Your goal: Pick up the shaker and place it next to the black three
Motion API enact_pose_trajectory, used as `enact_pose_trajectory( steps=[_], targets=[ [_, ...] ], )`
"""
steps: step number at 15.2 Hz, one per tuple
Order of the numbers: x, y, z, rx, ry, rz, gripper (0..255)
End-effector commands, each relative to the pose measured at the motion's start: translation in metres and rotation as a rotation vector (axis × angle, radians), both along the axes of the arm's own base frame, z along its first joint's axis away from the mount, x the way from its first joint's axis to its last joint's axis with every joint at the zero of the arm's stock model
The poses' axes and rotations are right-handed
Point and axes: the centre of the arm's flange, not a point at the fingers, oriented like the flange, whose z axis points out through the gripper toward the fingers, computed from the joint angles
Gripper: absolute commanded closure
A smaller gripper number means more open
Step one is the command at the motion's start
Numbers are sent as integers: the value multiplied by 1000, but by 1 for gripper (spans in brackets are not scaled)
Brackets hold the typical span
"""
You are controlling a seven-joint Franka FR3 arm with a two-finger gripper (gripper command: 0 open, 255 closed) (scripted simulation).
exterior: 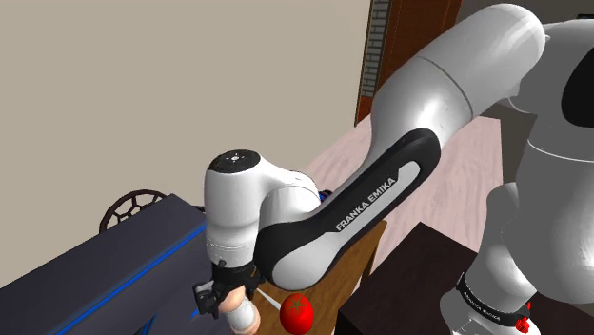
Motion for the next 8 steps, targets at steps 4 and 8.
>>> enact_pose_trajectory(
  steps=[4,8],
  targets=[
    [1,-1,-26,1,-2,-1,255],
    [1,-1,-47,1,-2,-1,255]
  ],
)
